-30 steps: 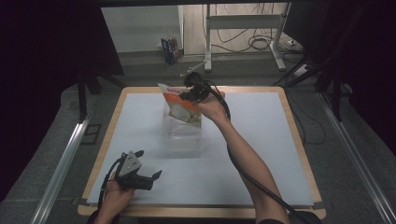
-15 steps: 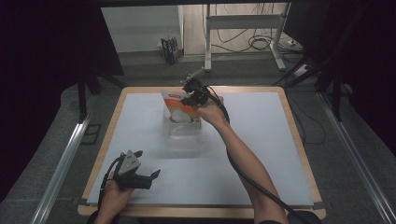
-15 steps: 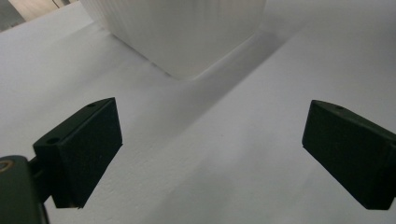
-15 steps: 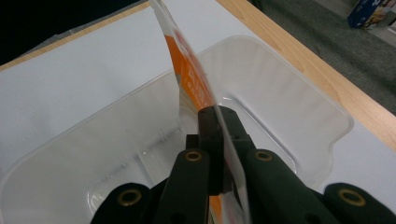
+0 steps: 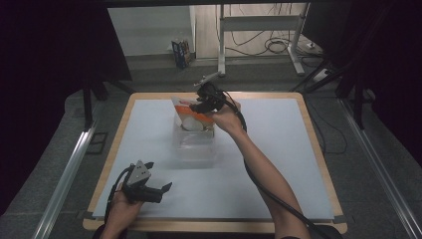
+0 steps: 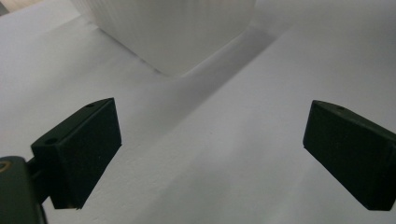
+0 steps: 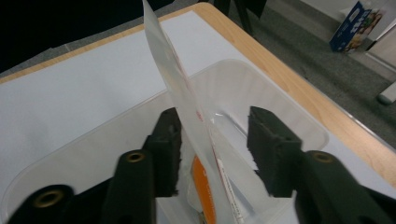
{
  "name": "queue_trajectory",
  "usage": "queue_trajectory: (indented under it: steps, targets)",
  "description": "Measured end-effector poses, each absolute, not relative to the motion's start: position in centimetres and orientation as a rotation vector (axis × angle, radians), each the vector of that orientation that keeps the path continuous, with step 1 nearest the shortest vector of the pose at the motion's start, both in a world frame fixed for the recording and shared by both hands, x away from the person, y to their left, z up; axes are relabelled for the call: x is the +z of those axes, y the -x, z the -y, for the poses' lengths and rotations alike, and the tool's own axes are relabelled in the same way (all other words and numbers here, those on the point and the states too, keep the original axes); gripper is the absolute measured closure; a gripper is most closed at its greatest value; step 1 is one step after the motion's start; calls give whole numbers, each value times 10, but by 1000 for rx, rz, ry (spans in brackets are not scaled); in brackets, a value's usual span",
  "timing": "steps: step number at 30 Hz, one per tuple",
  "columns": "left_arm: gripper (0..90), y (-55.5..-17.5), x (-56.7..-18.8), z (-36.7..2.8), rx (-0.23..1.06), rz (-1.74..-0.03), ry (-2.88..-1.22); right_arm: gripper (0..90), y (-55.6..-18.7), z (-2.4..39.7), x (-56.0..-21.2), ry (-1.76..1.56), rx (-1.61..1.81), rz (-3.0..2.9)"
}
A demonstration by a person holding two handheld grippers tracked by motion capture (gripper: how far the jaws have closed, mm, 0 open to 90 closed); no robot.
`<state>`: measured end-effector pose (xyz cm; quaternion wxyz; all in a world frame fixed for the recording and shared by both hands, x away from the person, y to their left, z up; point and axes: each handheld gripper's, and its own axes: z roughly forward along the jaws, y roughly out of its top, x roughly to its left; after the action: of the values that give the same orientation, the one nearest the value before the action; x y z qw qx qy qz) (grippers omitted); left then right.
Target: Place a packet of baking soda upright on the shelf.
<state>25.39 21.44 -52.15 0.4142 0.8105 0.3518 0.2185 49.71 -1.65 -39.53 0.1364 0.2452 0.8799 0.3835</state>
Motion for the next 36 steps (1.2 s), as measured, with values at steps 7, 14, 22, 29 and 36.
queue_trajectory:
  steps: [7, 14, 22, 29, 36]
  targets:
    - [40, -254, -522, -215, 540, -886, -2030, 339, -491, 21, -393, -689, 1128, -2518]
    - [38, -254, -523, -213, 547, -870, -2043, 259, -485, 26, -392, -667, 1136, -2510]
    - [38, -254, -523, -212, 553, -865, -2051, 178, -480, 34, -389, -633, 1174, -2508]
    - [38, -254, -524, -211, 555, -860, -2056, 109, -474, 43, -384, -614, 1217, -2500]
    - [38, -253, -523, -211, 564, -856, -2058, 61, -465, 52, -380, -599, 1199, -2492]
